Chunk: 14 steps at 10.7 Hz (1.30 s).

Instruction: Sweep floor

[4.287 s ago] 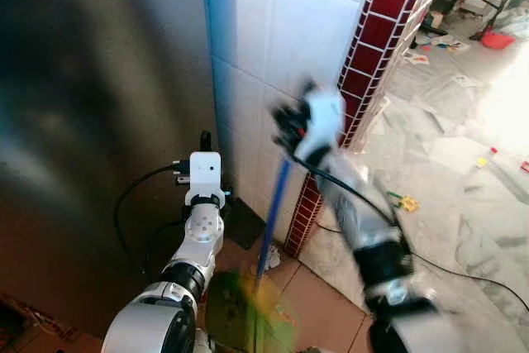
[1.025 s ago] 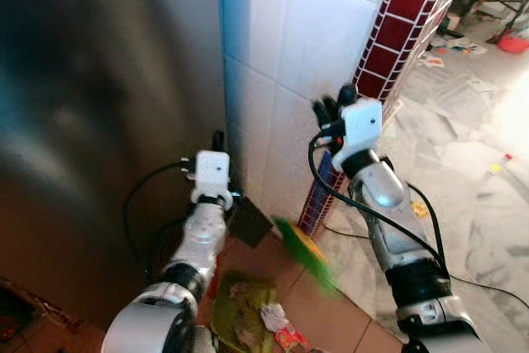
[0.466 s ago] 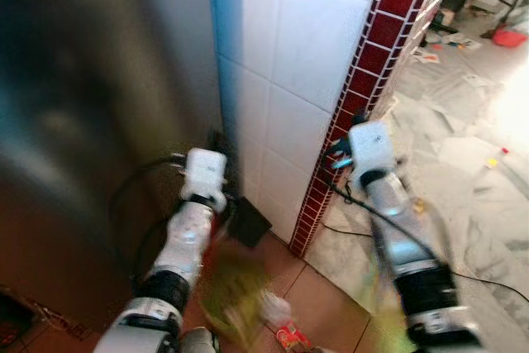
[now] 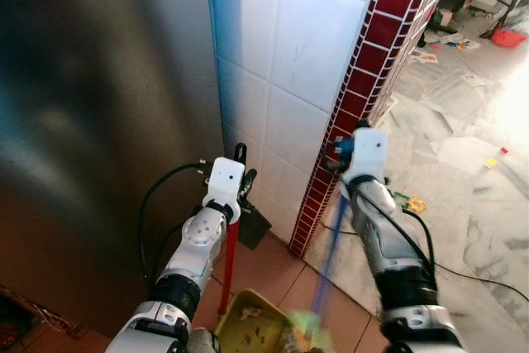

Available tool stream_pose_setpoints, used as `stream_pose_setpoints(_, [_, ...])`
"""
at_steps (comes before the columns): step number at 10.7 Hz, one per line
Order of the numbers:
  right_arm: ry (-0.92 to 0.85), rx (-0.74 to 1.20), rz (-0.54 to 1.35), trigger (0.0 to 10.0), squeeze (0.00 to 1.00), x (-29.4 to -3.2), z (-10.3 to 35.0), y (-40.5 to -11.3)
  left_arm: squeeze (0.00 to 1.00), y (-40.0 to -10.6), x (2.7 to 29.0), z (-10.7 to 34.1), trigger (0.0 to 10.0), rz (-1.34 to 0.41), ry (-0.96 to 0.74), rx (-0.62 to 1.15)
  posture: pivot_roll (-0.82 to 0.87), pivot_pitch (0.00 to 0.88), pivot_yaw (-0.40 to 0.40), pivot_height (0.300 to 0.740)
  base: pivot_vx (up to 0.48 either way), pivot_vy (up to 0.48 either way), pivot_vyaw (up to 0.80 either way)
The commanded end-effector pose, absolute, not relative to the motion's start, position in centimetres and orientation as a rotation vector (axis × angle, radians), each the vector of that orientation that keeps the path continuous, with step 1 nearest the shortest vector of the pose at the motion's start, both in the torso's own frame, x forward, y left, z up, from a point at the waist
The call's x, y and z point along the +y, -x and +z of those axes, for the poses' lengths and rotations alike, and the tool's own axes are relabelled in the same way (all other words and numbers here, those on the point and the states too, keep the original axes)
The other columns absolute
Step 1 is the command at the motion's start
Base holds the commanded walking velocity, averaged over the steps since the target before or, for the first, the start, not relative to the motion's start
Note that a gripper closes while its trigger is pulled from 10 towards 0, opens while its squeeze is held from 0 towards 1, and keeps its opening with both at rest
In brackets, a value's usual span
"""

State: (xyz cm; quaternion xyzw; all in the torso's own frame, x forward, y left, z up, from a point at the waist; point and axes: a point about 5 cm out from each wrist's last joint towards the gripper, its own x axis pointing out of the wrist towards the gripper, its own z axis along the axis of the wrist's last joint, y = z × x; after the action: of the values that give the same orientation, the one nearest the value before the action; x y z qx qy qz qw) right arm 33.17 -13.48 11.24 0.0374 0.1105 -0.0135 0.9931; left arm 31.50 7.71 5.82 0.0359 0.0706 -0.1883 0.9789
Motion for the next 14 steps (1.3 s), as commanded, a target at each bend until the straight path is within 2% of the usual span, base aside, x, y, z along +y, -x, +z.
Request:
stream_pose_setpoints(1, [-0.243, 0.180, -0.022, 10.0, 0.00, -12.9, 12.9, -33.7, 0.00, -31.7, 7.5, 6.3, 10.0, -0.389, -0.082, 0.129, -0.03, 0.000, -0.013, 0.740, 0.000, 0.000, 0.00])
stream_pose_setpoints(5, [-0.433, 0.076, 0.081, 10.0, 0.00, -11.7, 16.2, -35.0, 0.00, -32.8, 9.8, 7.3, 10.0, -0.132, -0.115, 0.071, -0.04, 0.000, -0.014, 0.740, 0.000, 0.000, 0.00])
stream_pose_setpoints(6, [-0.385, 0.027, 0.132, 10.0, 0.00, -11.5, 17.0, -35.0, 0.00, -32.8, 9.9, 7.3, 10.0, -0.103, -0.108, 0.071, -0.04, 0.000, -0.018, 0.740, 0.000, 0.000, 0.00])
stream_pose_setpoints(8, [-0.161, -0.160, 0.194, 10.0, 0.00, -11.6, 19.1, -34.4, 0.00, -32.5, 9.9, 7.5, 10.0, -0.111, -0.062, 0.077, -0.04, 0.000, -0.022, 0.740, 0.000, 0.000, 0.00])
stream_pose_setpoints(14, [0.145, -0.412, 0.177, 10.0, 0.00, -13.3, 21.6, -34.0, 0.00, -31.4, 10.0, 8.5, 10.0, -0.213, -0.074, 0.024, -0.03, 0.000, -0.020, 0.740, 0.000, 0.000, 0.00])
